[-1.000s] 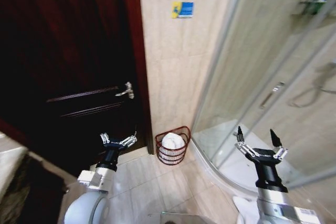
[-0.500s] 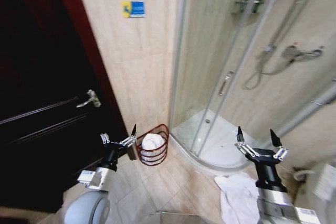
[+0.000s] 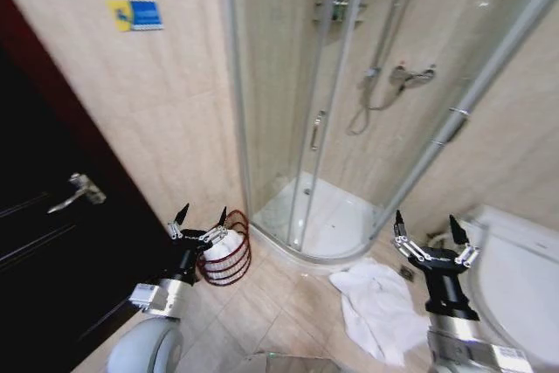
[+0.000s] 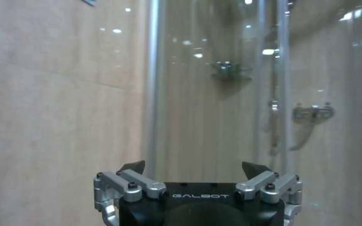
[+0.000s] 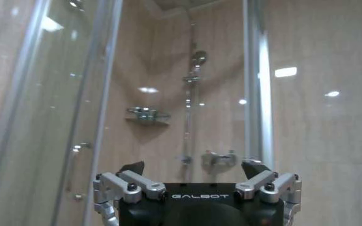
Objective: Discard the used towel into the hamper.
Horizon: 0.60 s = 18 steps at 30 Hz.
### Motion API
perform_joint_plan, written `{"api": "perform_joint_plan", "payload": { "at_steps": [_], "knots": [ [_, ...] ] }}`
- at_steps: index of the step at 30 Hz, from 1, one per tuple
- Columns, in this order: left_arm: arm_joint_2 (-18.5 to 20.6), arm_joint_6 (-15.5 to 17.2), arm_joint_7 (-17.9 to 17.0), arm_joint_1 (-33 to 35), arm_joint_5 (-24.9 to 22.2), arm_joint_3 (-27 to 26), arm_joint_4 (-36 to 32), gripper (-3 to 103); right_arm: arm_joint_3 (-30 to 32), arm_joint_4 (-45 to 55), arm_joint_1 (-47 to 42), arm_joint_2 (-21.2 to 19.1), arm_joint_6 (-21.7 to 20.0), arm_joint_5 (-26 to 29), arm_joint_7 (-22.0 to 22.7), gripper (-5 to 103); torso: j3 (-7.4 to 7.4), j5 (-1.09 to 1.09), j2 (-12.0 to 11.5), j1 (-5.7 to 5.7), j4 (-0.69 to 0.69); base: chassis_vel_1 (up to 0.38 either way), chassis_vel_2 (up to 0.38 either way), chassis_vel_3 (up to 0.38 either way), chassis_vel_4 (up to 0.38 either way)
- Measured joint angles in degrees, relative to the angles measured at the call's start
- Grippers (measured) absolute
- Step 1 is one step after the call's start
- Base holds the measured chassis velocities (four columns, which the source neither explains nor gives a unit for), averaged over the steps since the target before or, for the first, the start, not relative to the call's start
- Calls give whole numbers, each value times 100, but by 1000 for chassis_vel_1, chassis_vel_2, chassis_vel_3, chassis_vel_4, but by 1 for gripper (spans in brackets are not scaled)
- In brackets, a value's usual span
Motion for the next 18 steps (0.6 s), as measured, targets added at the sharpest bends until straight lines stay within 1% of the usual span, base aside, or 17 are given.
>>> {"api": "perform_joint_plan", "payload": {
  "at_steps": [18],
  "knots": [
    [0, 0, 0, 0, 0, 0, 0, 100, 0, 0, 0, 0, 0, 0, 0, 100, 0, -1, 0, 0, -1, -126, -123, -123, -129]
  ]
}}
